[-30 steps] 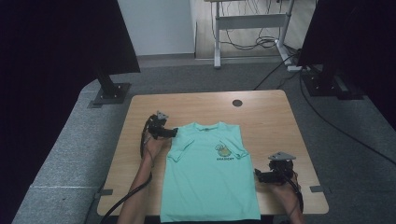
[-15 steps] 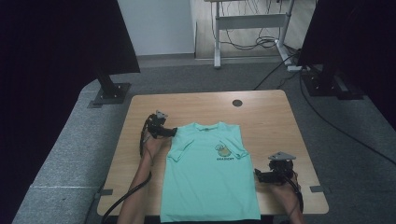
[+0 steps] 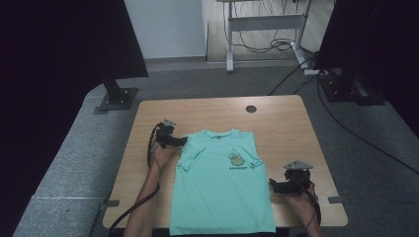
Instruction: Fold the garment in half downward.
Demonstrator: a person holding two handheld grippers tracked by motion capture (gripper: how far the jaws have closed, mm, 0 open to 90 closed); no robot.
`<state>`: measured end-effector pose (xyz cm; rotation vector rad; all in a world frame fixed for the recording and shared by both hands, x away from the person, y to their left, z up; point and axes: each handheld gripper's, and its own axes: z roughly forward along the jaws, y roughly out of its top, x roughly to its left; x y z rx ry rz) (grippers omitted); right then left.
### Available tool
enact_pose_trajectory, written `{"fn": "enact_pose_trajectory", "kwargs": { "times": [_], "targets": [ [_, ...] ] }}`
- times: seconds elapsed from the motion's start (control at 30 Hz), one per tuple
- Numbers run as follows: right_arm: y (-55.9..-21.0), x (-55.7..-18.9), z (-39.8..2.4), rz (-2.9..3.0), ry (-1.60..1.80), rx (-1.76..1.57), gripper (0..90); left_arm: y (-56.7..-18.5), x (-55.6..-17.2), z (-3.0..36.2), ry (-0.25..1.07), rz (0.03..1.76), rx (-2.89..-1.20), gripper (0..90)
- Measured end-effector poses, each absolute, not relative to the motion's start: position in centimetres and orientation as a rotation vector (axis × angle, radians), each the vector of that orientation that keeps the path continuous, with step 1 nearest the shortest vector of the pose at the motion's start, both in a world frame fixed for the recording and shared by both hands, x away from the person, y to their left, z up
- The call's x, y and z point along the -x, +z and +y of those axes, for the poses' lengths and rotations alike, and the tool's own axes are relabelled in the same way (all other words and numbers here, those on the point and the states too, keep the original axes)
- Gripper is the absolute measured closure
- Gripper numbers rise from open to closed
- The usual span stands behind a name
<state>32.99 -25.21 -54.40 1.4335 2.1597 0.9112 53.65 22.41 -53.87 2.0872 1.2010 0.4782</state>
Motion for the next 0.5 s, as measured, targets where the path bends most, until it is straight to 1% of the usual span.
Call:
{"fn": "enact_pose_trajectory", "kwargs": {
  "times": [0.27,0.5],
  "targets": [
    [-54.39,-33.0,-25.25,2.162,0.913,-1.432,1.4,-53.89,-53.71,22.37,0.477,1.198,-2.09,6.6],
    [-54.23,-33.22,-25.46,2.158,0.93,-1.436,5.0,-53.89,-53.71,22.37,0.478,1.198,-2.09,6.6]
  ]
}}
